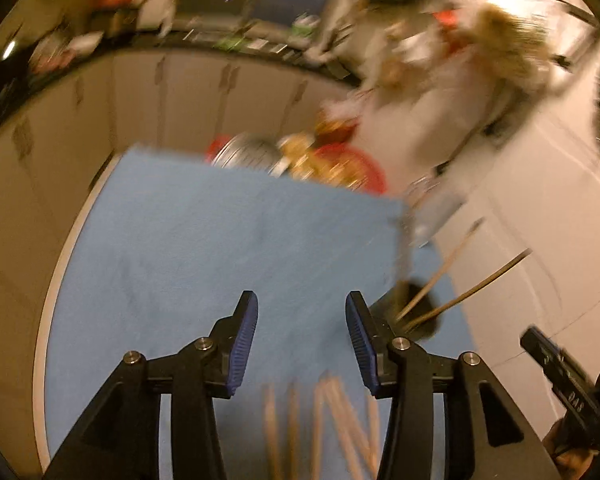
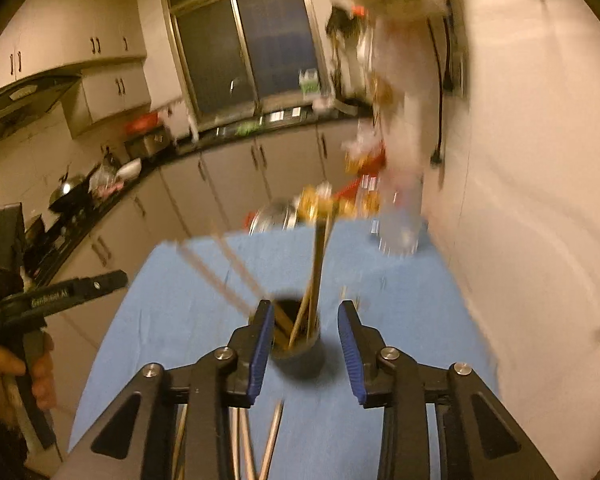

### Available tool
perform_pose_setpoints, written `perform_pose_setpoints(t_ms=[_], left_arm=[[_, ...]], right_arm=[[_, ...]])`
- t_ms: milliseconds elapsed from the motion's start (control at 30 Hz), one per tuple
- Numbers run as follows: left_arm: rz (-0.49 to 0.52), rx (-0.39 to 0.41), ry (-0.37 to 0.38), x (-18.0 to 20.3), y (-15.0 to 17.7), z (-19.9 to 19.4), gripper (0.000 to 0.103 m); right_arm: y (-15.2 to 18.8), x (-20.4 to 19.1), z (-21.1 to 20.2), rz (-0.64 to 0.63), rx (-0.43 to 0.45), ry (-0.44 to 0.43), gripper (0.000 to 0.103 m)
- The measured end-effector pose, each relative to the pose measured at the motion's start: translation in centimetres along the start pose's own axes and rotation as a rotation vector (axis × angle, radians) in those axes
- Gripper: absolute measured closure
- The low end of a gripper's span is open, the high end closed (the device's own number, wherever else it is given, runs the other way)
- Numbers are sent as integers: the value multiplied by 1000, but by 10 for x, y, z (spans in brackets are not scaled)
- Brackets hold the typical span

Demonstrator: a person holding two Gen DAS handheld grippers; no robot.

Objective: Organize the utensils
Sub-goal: 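Open both tools to drop the chopsticks into the cup, then grasp a chopstick with the left tool while the right tool grasps another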

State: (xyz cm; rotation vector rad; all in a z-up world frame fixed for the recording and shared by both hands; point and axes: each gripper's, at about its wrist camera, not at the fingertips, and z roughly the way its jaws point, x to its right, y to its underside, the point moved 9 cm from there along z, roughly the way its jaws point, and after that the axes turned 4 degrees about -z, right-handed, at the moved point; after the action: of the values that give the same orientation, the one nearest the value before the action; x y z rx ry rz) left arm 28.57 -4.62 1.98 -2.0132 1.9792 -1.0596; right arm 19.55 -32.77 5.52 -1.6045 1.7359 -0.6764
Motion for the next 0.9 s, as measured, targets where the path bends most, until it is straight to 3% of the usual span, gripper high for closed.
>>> perform_pose_setpoints(t_ms=[133,233,333,600,900], left_arm=[[-127,-127,-65,-50,49,23,57],[-126,-184,-107,-63,79,35,57],[-99,-215,-111,-57,99,40,57],[-35,-254,-101,-37,115,48,57],[11,-289,-139,-34,108,74,57]], right_arm=[[57,-10,27,3,-150,-51,67],[93,-21,52,34,-273,-137,67],[115,-27,67,50,-335,-154,67],[122,-29,85,48,-368,-159,67],[123,-41,112,-4,-392,-156,69]])
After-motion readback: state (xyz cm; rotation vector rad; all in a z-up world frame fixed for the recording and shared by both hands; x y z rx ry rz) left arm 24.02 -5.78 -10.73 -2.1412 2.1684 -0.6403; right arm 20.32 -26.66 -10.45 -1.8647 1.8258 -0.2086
